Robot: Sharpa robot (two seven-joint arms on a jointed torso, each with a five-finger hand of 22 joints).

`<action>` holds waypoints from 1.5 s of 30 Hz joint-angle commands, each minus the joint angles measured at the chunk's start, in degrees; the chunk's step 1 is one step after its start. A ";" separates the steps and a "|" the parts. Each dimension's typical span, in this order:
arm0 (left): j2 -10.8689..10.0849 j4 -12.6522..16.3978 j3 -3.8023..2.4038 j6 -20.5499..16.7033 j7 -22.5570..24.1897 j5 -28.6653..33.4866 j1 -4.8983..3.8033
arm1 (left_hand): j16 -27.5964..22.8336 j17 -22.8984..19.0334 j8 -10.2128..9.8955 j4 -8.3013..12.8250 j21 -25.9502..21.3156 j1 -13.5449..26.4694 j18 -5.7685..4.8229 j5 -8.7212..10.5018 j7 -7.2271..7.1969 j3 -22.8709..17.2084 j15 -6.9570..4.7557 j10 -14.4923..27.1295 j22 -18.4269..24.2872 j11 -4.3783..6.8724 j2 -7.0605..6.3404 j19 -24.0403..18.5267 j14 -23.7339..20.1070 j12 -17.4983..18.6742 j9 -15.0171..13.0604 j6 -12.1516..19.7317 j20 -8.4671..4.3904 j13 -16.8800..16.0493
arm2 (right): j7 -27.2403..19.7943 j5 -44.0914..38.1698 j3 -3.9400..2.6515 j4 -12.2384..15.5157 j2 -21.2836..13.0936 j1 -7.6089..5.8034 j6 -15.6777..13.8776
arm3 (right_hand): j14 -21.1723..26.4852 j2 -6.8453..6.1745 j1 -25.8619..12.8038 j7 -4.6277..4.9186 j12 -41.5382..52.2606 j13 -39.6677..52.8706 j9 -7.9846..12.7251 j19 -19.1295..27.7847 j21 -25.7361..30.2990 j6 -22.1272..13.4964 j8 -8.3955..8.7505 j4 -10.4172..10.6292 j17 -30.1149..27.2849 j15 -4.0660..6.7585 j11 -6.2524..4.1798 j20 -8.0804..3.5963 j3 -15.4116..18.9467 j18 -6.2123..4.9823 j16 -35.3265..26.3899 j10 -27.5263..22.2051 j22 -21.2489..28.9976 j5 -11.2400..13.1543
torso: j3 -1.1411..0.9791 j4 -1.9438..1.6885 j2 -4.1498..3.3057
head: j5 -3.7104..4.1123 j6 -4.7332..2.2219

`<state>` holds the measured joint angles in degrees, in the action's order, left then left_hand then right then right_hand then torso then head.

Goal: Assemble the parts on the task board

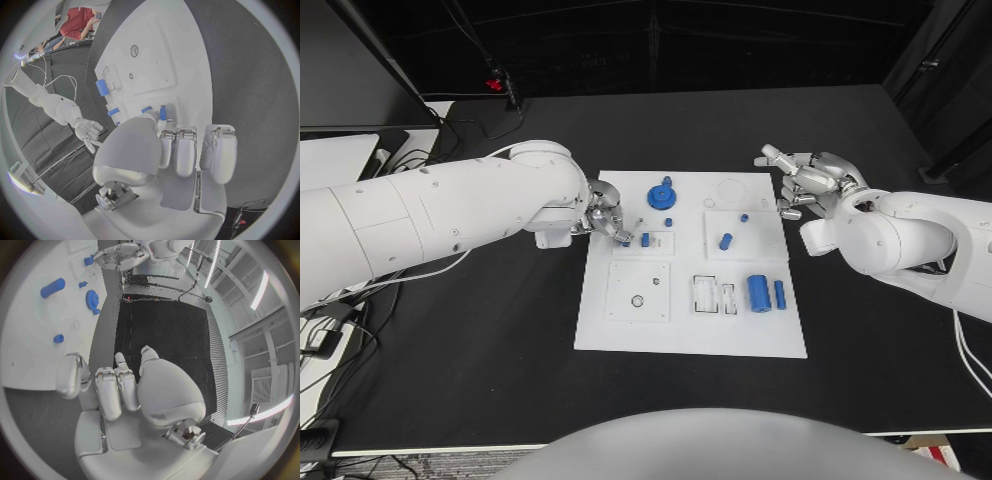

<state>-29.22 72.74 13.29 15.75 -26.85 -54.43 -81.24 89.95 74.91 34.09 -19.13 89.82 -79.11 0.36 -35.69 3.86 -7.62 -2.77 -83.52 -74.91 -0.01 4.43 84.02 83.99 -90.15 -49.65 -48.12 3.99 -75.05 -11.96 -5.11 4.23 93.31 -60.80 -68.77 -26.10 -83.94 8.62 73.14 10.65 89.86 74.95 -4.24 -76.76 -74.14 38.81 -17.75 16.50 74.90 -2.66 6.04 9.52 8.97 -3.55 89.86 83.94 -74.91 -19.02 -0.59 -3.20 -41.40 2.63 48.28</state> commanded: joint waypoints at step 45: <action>-0.05 -0.20 0.34 0.14 0.47 -0.06 0.49 | 0.05 15.09 -1.95 2.22 -0.50 18.95 -0.11 13.68 0.99 7.50 1.24 -6.48 -14.76 -1.44 0.22 5.18 6.01 0.15 4.88 3.32 1.20 -14.95 | 0.46 -0.06 -0.02 -0.01 0.04 -0.04 0.02 | -6.06 0.35 0.45 -0.06 0.14 15.05 0.02 0.27 0.31 -0.53 -0.38 0.07 15.10 -0.55 0.38 -0.08 0.40 -0.95 0.14 6.06 -8.89 -0.32 | 0.01 0.00 0.00 | 0.10 -0.07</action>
<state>-29.26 72.57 13.25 16.19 -26.35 -54.25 -81.30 89.95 74.91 31.87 -16.93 89.48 -60.51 0.37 -22.20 5.87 -0.32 -1.95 -84.03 -74.91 -1.12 4.58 84.02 84.01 -89.80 -44.80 -45.65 4.82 -74.94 -11.47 -5.11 4.24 93.24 -60.78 -68.75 -26.09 -84.15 8.62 73.14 10.65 89.86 74.95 -4.24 -76.76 -74.14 38.81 -17.75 16.50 74.93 -2.87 6.04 9.52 8.97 -3.54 89.86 83.93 -74.91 -19.02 -0.59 -3.19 -41.39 2.71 48.20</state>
